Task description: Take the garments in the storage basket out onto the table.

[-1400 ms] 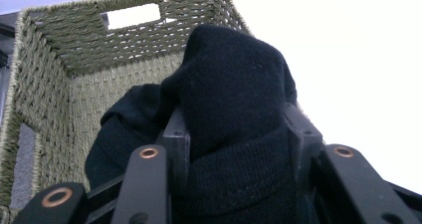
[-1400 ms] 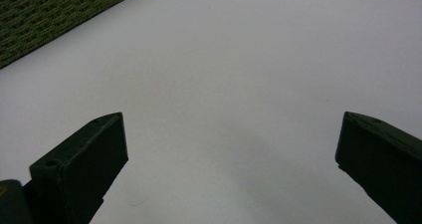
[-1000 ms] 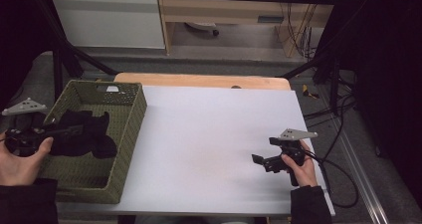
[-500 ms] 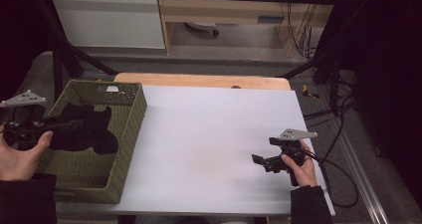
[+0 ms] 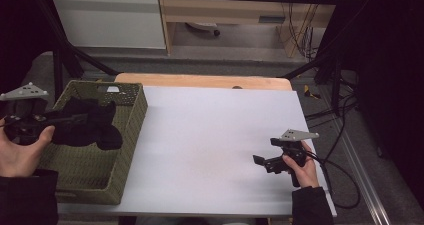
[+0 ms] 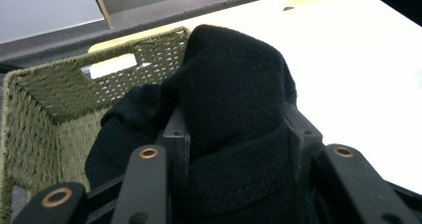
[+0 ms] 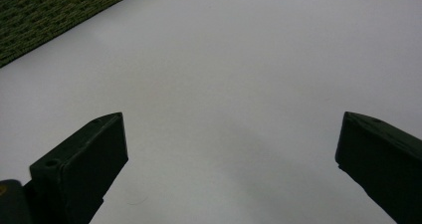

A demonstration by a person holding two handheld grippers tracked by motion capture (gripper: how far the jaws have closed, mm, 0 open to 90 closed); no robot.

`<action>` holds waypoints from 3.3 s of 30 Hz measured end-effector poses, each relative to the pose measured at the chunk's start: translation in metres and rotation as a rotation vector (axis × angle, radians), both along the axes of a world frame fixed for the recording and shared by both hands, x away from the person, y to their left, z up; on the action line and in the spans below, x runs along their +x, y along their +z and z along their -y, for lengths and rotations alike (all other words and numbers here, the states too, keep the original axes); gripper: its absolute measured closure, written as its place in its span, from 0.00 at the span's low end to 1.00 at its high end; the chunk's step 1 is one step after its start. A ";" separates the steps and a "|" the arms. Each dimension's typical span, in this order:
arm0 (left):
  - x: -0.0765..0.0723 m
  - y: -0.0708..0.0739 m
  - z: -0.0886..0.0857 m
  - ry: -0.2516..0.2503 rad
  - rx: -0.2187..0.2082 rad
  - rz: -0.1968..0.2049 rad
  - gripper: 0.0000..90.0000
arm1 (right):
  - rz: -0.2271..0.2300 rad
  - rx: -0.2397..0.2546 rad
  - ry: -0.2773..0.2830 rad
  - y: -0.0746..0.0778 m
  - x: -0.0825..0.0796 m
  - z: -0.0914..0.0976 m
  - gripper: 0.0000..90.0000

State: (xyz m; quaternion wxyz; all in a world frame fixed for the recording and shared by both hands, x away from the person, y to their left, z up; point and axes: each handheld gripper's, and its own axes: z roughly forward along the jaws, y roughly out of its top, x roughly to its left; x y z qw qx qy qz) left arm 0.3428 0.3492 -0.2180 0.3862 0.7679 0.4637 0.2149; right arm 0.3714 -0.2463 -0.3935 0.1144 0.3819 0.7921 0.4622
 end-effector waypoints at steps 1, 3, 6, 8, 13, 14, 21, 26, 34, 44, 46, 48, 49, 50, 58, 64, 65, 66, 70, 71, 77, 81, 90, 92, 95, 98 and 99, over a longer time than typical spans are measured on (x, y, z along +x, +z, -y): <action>0.000 0.001 0.001 -0.003 0.003 0.001 0.62 | -0.001 0.001 -0.001 0.000 0.000 0.000 0.01; 0.001 0.004 0.005 -0.010 0.002 0.006 0.62 | -0.001 0.001 -0.001 0.000 0.000 0.000 0.01; 0.002 0.006 0.007 -0.017 0.000 0.009 0.62 | -0.001 0.001 -0.001 0.000 0.000 0.000 0.01; 0.003 0.008 0.008 -0.024 0.001 0.010 0.62 | 0.000 0.001 -0.001 0.000 0.000 0.000 0.01; 0.005 0.009 0.014 -0.038 -0.002 0.015 0.62 | -0.001 0.000 -0.001 0.000 0.000 0.000 0.01; 0.005 0.010 0.016 -0.042 -0.002 0.014 0.62 | 0.000 0.001 -0.001 0.000 0.000 0.000 0.01; 0.007 0.016 0.025 -0.062 0.002 0.024 0.62 | 0.000 0.001 -0.001 0.000 0.000 0.000 0.01; 0.009 0.018 0.033 -0.081 0.002 0.028 0.62 | 0.002 0.000 0.001 0.000 0.000 0.001 0.01; 0.013 0.017 0.048 -0.111 0.008 0.027 0.62 | 0.000 0.001 0.001 0.000 0.000 0.000 0.01; 0.022 0.009 0.071 -0.154 0.027 0.011 0.62 | 0.000 0.001 0.001 0.000 0.000 0.001 0.01; 0.023 0.008 0.075 -0.161 0.037 0.011 0.62 | 0.001 0.000 0.000 0.000 0.000 0.001 0.01; 0.025 0.006 0.080 -0.170 0.042 0.005 0.62 | -0.001 0.003 0.000 0.000 0.000 0.001 0.01; 0.026 0.004 0.084 -0.180 0.041 -0.001 0.62 | -0.001 0.002 0.000 0.000 0.000 0.001 0.01; 0.026 0.004 0.084 -0.180 0.041 -0.001 0.62 | -0.001 0.002 0.000 0.000 0.000 0.001 0.01; 0.030 -0.001 0.100 -0.206 0.045 -0.006 0.62 | -0.002 0.002 -0.003 0.000 0.000 0.001 0.01; 0.033 -0.005 0.114 -0.233 0.048 -0.013 0.62 | 0.000 0.003 0.000 0.000 0.000 0.002 0.01; 0.035 -0.008 0.119 -0.242 0.053 -0.015 0.62 | 0.001 0.004 -0.001 0.001 0.000 0.002 0.01; 0.035 -0.008 0.119 -0.242 0.053 -0.015 0.62 | 0.001 0.004 -0.001 0.001 0.000 0.002 0.01; 0.038 -0.015 0.131 -0.263 0.061 -0.026 0.62 | 0.002 0.003 0.000 0.001 0.000 0.002 0.01; 0.038 -0.015 0.131 -0.263 0.061 -0.026 0.62 | 0.002 0.003 0.000 0.001 0.000 0.002 0.01; 0.041 -0.024 0.141 -0.277 0.065 -0.042 0.62 | 0.001 0.003 -0.001 0.000 0.000 0.002 0.01; 0.044 -0.030 0.147 -0.286 0.072 -0.049 0.62 | 0.000 0.001 0.000 0.000 0.000 0.002 0.01; 0.049 -0.044 0.159 -0.297 0.092 -0.069 0.62 | 0.000 0.000 0.000 0.000 0.000 0.002 0.01; 0.050 -0.047 0.162 -0.301 0.098 -0.075 0.62 | -0.002 0.001 -0.002 0.000 0.000 0.002 0.01; 0.051 -0.052 0.167 -0.307 0.105 -0.082 0.62 | -0.001 0.000 -0.001 0.000 0.000 0.002 0.01; 0.052 -0.058 0.171 -0.314 0.113 -0.089 0.62 | 0.001 -0.001 -0.001 0.000 0.000 0.002 0.01; 0.052 -0.060 0.173 -0.315 0.116 -0.091 0.62 | 0.000 -0.002 0.000 0.000 0.000 0.002 0.01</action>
